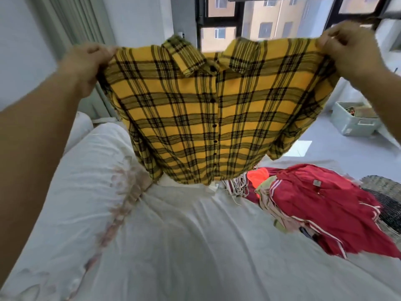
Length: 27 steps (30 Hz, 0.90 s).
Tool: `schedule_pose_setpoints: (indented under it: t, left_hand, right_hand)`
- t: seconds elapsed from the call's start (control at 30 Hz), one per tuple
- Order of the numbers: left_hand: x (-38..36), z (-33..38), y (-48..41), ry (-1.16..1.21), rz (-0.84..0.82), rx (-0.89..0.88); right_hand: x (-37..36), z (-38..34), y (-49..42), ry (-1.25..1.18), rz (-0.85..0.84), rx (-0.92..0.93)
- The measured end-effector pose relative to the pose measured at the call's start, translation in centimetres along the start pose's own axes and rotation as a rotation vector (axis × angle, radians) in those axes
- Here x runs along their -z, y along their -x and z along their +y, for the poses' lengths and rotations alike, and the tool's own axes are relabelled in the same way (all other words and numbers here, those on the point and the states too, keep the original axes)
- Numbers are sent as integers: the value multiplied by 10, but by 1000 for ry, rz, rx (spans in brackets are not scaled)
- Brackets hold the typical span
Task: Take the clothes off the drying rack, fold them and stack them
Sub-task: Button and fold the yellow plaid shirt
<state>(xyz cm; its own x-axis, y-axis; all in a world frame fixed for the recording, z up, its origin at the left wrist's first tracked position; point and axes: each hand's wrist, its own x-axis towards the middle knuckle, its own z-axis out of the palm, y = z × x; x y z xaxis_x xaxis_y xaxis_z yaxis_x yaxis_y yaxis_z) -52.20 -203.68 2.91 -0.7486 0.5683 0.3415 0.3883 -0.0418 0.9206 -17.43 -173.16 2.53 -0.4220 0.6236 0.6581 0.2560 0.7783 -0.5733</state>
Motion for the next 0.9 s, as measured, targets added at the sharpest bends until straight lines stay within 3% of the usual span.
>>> schedule_pose_setpoints:
  t: [0.2, 0.43, 0.67, 0.9]
  left_hand:
    - [0, -71, 95, -117, -72, 136]
    - [-2, -216, 230, -230, -202, 442]
    - [-14, -330, 379, -286, -342, 725]
    - [-16, -398, 472, -416, -491, 888]
  right_hand:
    - [-12, 32, 108, 2, -203, -82]
    - [-53, 113, 294, -1, -550, -235]
    - [-83, 163, 471, 1, -844, -507]
    - [-111, 201, 591, 38, -1186, -570]
